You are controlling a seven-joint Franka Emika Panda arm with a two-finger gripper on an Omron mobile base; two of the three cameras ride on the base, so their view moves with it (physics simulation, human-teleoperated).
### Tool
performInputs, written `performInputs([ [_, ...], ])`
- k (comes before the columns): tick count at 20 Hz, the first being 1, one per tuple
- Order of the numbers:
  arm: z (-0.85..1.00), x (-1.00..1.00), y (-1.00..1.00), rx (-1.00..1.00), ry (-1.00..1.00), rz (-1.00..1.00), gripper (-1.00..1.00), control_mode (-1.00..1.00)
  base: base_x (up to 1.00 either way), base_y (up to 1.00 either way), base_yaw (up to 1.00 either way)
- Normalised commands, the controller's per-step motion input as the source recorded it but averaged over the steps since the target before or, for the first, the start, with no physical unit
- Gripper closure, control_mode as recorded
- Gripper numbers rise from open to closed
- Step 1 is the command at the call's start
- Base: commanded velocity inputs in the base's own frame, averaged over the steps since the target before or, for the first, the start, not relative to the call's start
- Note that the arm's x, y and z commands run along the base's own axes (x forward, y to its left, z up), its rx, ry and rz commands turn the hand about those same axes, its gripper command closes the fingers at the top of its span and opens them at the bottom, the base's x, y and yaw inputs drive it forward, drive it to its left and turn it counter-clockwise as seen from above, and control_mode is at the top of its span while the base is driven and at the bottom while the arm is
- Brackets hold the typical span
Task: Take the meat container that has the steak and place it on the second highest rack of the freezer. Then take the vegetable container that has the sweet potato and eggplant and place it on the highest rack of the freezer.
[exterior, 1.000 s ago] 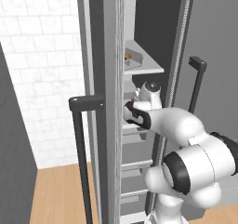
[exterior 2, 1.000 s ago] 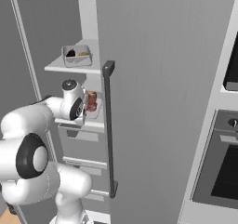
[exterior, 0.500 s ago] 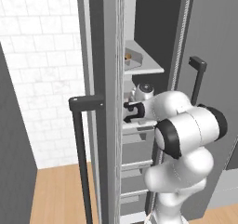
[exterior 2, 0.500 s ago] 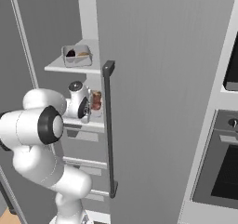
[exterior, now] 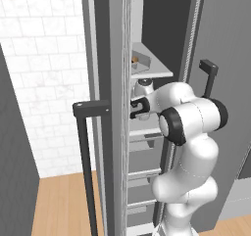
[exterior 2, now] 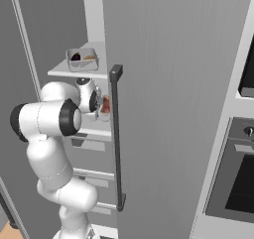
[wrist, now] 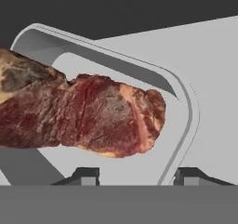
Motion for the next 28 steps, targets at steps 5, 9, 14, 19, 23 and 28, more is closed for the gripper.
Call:
performInputs([
  [5,-0.17,-0.40,0.08,-0.06,-0.12,0.00,-1.00,-1.00,0.00,0.00,0.00],
  [9,0.19,-0.51,-0.02,0.00,-0.17,0.00,-1.00,-1.00,0.00,0.00,0.00],
  [14,0.75,-0.52,-0.06,0.02,-0.08,0.00,-1.00,-1.00,0.00,0.00,0.00],
  [19,0.73,-0.68,-0.16,0.04,-0.04,0.00,-1.00,-1.00,0.00,0.00,0.00],
  [23,0.15,-1.00,-0.27,0.00,0.00,0.03,-1.00,-1.00,0.00,0.00,0.00],
  [28,0.00,-1.00,-0.16,0.00,0.00,0.10,-1.00,-1.00,0.00,0.00,0.00],
])
